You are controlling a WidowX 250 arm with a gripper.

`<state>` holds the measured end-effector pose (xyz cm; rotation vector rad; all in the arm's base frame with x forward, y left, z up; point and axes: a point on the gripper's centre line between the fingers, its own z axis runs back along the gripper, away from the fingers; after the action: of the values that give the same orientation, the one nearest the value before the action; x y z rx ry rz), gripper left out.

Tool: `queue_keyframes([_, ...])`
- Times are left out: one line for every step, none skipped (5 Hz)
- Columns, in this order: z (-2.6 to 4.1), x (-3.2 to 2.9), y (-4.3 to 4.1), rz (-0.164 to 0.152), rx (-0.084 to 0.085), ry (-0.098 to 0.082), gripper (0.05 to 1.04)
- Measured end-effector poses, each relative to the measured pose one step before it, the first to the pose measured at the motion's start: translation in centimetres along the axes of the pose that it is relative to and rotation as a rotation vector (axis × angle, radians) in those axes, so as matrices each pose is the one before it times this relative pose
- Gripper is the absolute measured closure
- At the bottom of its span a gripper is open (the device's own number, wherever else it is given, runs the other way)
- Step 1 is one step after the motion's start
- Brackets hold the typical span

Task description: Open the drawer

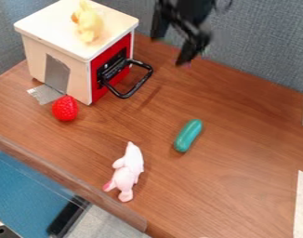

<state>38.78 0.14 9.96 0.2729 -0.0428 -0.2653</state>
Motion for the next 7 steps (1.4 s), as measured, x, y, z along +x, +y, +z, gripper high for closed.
queue_keyframes([-2.882, -0.331, -0.222, 0.0005, 0.0338, 0.0433, 0.083])
queue_keyframes([-2.460, -0.344, -0.421, -0.0100, 0.0213, 0.0398, 0.083])
queue_keyframes([-1.924, -0.425, 0.228, -0.0055, 0.0347, 0.0485, 0.083])
queue_keyframes([-2.018, -0.498, 0.734, 0.0099, 0.0380, 0.0552, 0.083])
queue_keyframes([-1.815, -0.665, 0.949, 0.0269, 0.0031, 0.0545, 0.137])
queue_keyframes([-1.002, -0.177, 0.846, 0.0204, -0.0124, 0.0318, 0.423])
queue_keyframes([0.310, 0.132, -0.830, -0.0223, -0.0112, -0.0032, 0.724])
